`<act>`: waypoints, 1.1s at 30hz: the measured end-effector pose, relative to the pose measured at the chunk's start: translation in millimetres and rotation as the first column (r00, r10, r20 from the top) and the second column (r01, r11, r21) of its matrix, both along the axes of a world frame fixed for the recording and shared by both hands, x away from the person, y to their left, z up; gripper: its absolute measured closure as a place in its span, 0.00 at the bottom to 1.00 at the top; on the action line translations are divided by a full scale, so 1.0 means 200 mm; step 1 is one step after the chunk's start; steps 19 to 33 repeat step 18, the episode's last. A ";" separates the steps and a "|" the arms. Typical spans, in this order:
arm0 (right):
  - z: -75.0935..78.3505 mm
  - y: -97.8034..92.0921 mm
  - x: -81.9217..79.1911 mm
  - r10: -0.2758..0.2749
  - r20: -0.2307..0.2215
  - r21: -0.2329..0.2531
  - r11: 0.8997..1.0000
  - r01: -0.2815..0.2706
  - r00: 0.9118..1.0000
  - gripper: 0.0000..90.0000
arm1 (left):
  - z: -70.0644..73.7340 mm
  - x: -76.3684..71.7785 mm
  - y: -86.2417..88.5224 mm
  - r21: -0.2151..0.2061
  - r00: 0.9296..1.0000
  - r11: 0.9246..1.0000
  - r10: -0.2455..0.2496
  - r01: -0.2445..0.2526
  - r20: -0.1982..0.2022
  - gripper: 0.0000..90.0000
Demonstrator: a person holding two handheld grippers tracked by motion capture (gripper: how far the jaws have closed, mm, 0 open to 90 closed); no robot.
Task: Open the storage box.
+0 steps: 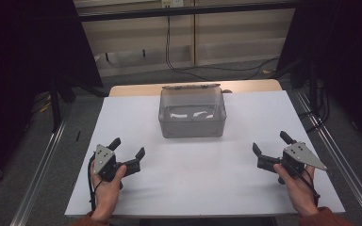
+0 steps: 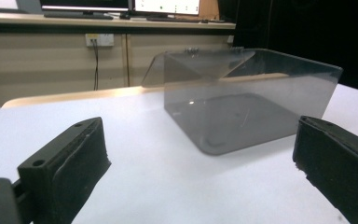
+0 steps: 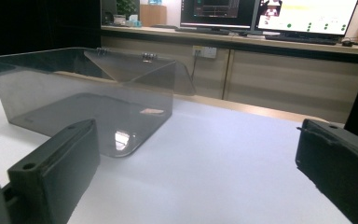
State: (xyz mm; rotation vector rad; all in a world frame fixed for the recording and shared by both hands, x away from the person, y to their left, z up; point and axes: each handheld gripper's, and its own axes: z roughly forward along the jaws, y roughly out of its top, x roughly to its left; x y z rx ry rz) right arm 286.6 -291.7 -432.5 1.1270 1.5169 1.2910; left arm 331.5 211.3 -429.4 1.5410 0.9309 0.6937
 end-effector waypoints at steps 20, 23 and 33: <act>-0.06 -0.03 -0.09 -0.011 0.000 -0.011 1.000 0.011 1.000 0.00 | -0.03 -0.05 0.03 0.017 0.999 0.999 0.028 -0.028 -0.019 0.03; -0.06 -0.03 -0.09 -0.011 0.000 -0.011 1.000 0.011 1.000 0.00 | -0.03 -0.05 0.03 0.017 0.999 0.999 0.028 -0.028 -0.019 0.03; -0.06 -0.03 -0.09 -0.011 0.000 -0.011 1.000 0.011 1.000 0.00 | -0.03 -0.05 0.03 0.017 0.999 0.999 0.028 -0.028 -0.019 0.03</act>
